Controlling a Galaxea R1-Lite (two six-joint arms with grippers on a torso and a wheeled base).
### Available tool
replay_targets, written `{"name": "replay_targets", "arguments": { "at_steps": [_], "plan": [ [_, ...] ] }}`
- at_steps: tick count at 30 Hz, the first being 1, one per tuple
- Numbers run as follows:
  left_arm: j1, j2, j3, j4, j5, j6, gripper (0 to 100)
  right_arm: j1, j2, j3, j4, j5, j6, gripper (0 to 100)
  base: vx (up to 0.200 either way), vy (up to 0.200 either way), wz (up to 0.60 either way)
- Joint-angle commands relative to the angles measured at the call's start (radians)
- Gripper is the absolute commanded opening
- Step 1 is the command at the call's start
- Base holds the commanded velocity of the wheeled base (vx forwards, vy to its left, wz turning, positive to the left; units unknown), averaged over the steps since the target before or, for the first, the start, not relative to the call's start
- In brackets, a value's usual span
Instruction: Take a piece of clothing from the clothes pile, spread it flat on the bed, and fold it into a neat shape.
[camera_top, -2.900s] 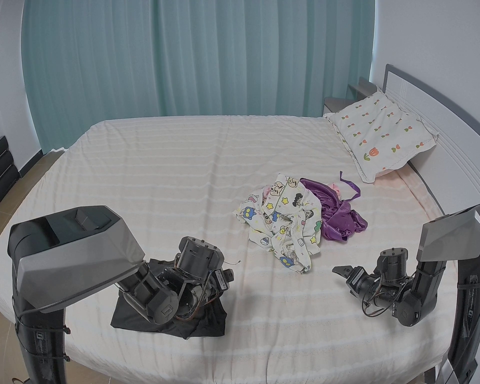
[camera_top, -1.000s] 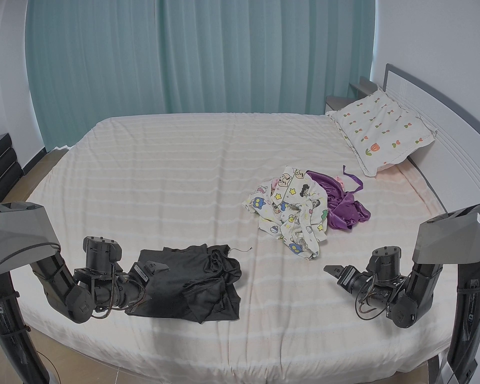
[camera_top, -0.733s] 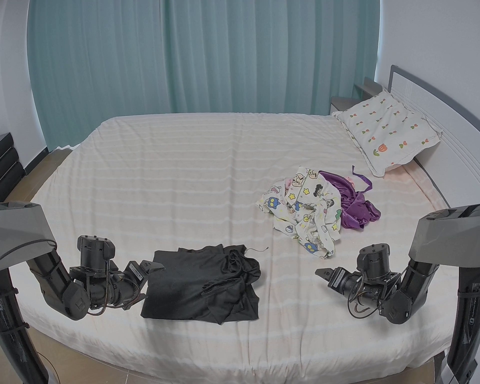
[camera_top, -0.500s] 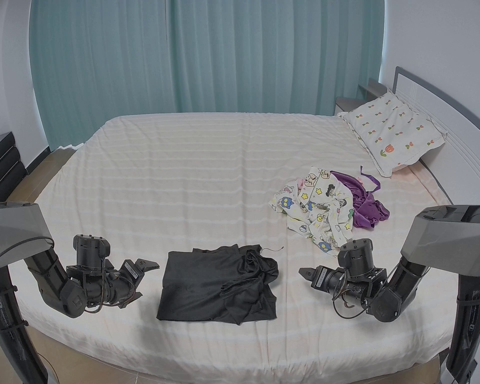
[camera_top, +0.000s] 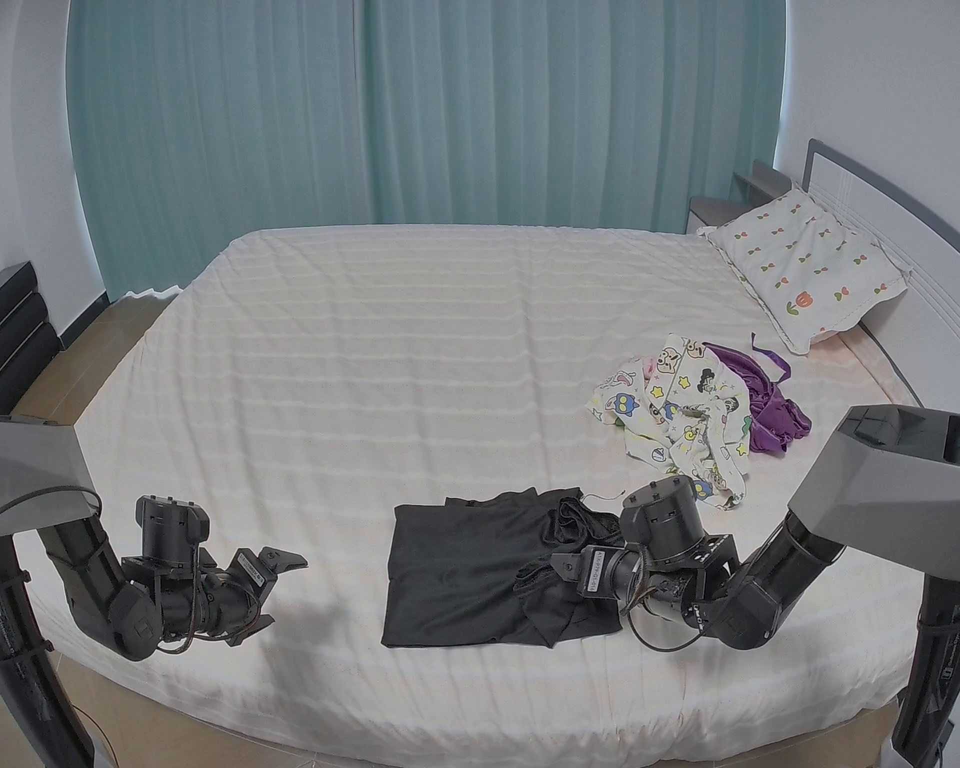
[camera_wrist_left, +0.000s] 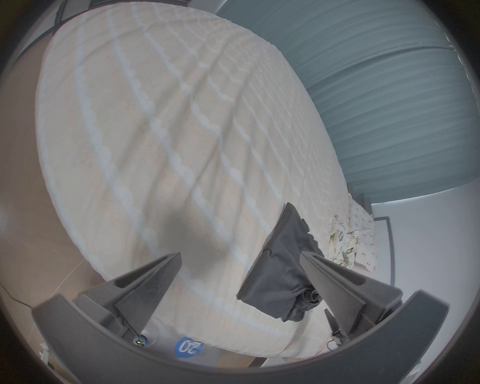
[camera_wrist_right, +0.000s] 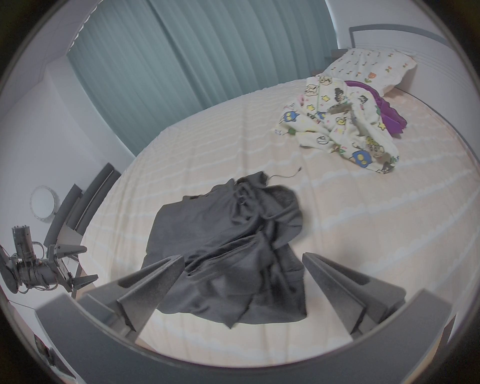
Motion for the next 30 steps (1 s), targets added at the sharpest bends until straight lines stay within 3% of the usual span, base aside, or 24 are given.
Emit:
{"name": "replay_targets", "arguments": {
  "at_steps": [1, 5, 12, 18, 19, 26, 30],
  "plan": [
    [0.013, -0.010, 0.071, -0.082, -0.003, -0.042, 100, 0.046, 0.010, -0.071, 0.061, -0.020, -0.007, 100, 0.000, 0.000, 0.00],
    [0.011, 0.000, 0.112, -0.196, 0.007, -0.087, 100, 0.087, 0.055, -0.137, 0.153, -0.051, -0.008, 100, 0.000, 0.000, 0.00],
    [0.011, 0.002, 0.124, -0.207, 0.007, -0.084, 100, 0.118, 0.102, -0.229, 0.294, -0.055, -0.010, 100, 0.000, 0.000, 0.00],
    [0.011, 0.003, 0.124, -0.208, 0.005, -0.081, 100, 0.119, 0.114, -0.236, 0.308, -0.054, -0.068, 100, 0.000, 0.000, 0.00],
    [0.011, 0.003, 0.124, -0.207, 0.005, -0.082, 100, 0.116, 0.131, -0.228, 0.302, -0.052, -0.094, 0, 0.000, 0.000, 0.00],
    [0.011, 0.010, 0.121, -0.208, 0.005, -0.081, 100, 0.113, 0.071, -0.157, 0.304, -0.046, -0.103, 0, 0.000, 0.000, 0.00],
    [0.011, 0.010, 0.120, -0.208, 0.005, -0.081, 100, 0.073, 0.005, -0.075, 0.301, -0.005, -0.103, 0, 0.000, 0.000, 0.00]
  ]
}}
